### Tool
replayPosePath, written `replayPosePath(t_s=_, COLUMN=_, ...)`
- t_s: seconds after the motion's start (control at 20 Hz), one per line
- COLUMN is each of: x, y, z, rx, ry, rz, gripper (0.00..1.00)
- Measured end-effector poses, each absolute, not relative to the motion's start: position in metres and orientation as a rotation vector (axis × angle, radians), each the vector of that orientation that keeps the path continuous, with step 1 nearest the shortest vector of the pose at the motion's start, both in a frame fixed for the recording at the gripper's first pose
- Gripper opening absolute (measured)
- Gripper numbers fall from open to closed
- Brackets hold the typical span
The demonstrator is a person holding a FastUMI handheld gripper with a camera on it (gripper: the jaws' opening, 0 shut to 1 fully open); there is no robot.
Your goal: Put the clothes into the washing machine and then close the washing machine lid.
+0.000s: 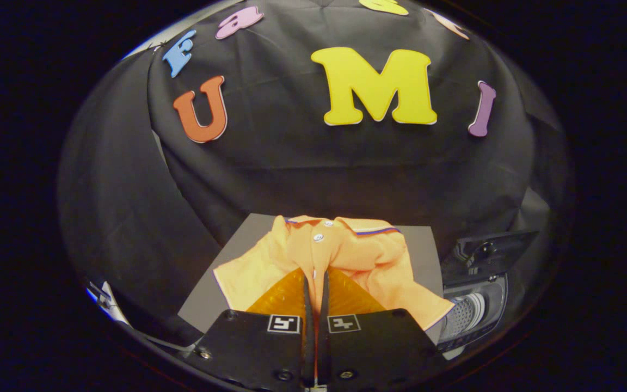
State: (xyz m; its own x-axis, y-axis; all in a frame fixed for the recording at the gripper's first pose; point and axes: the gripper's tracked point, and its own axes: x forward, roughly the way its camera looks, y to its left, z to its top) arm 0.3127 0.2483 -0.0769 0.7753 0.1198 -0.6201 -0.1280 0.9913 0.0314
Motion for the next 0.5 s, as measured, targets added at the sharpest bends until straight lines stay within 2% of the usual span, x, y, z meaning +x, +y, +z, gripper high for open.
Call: replayPosePath(t_s=0.5, x=0.307, y=0.193, z=0.010, rx=0.021, ry=0.542, rz=0.103, gripper=0.05)
